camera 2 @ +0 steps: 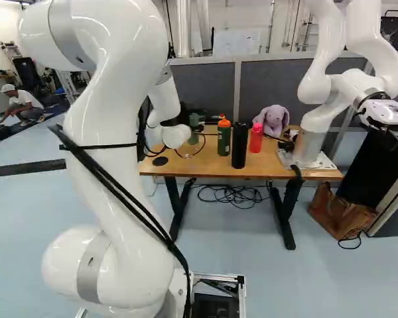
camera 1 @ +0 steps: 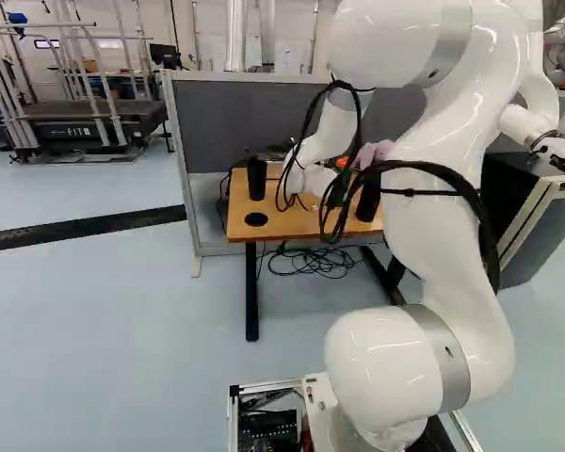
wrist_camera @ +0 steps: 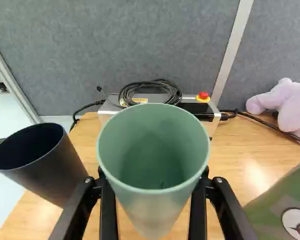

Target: Place the green cup on the table

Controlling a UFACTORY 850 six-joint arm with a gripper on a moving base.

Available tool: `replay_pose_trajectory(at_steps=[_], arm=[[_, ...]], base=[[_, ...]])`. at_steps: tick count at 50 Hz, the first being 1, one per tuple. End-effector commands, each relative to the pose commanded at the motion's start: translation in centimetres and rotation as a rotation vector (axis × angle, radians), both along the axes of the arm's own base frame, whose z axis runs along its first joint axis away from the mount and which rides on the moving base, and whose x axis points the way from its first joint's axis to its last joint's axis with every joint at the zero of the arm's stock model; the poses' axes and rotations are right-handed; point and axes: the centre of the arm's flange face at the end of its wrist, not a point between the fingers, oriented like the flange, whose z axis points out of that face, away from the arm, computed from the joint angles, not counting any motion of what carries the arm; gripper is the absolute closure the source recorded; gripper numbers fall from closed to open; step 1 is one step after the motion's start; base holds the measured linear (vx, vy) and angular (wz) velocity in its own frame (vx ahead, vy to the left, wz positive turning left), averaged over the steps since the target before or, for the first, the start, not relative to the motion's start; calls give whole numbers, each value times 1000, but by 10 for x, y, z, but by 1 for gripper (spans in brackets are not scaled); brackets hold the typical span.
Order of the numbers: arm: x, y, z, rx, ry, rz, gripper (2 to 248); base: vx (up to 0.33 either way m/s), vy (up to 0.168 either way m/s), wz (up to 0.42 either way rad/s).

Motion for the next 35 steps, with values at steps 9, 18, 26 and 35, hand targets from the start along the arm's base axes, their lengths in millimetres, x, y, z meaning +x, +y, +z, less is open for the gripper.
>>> replay_pose_trajectory(at_steps=[9, 18, 26, 35], arm=[[18, 0, -13, 0, 5, 0, 126], [23, 0, -24, 0, 18, 0, 126], [25, 0, -34, 0, 32, 0, 126], [26, 0, -44, 0, 48, 0, 126]], base=[[0, 0, 0], [0, 0, 0], [0, 0, 0], [0, 0, 0]])
